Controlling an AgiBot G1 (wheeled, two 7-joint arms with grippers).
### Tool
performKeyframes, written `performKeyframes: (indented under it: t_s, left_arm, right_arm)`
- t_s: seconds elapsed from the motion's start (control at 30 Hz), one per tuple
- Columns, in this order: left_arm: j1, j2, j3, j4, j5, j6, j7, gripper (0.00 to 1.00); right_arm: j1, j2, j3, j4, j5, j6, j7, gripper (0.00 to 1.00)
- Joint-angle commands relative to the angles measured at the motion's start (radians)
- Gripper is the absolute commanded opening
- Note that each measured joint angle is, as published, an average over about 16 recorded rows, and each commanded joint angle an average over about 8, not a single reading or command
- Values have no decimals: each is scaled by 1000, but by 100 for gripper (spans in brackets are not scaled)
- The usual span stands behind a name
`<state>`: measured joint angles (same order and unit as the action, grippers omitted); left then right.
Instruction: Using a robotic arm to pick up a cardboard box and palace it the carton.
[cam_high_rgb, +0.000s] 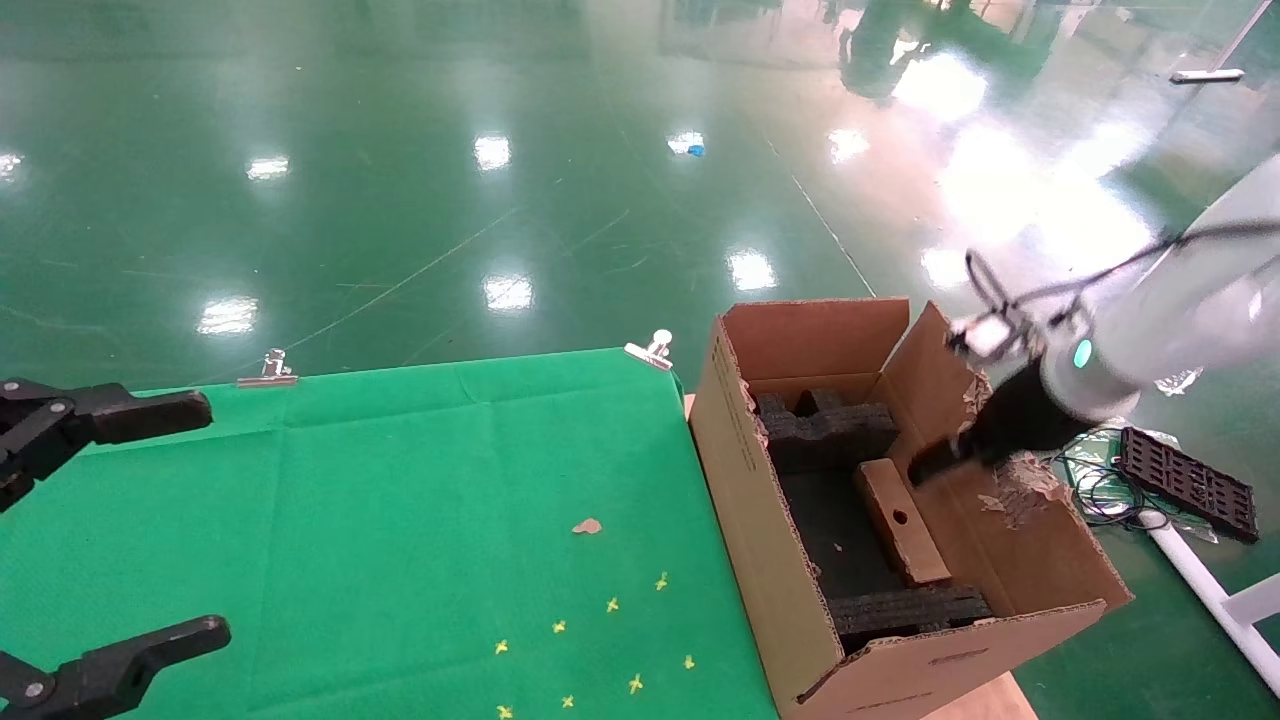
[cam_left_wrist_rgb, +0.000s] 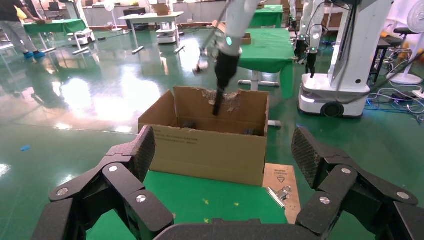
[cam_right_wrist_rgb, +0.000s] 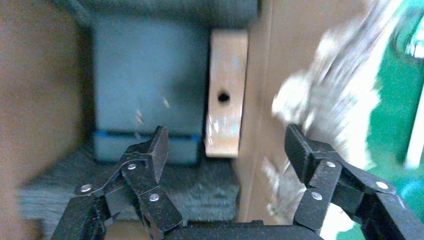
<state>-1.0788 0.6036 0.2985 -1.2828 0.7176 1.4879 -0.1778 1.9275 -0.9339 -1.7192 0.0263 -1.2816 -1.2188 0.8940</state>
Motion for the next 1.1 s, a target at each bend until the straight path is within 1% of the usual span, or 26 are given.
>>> performKeyframes:
  t_s: [0.03,0.33,0.43,0.57,0.73,0.8,0.9,1.1]
  left_arm:
    - [0,0,0,0,0,0,0,100]
    - [0,0,1,0,0,0,0,100]
    - [0,0,1,0,0,0,0,100]
    - [0,0,1,0,-1,0,0,100]
    - [0,-1,1,0,-1,-1,1,100]
    - [0,-1,1,0,-1,-1,1,100]
    - [0,-1,1,1,-1,-1,1,100]
    - [0,-1,1,1,-1,0,1,100]
  right_arm:
    - [41,4,2,5,3,-13,-17,100]
    - [281,16,9,38,5,-56,-111,100]
    - [333,23,14,56,10,-66,-138,100]
    - [367,29,20,71,17,-67,-153,100]
    - [372,33,33,84,26,-60,-155,100]
    - [359,37,50,99,34,-59,-161,100]
    - [321,47,97,138,51,-66,-179,100]
    - [201,75,234,252,102,-87,-233,100]
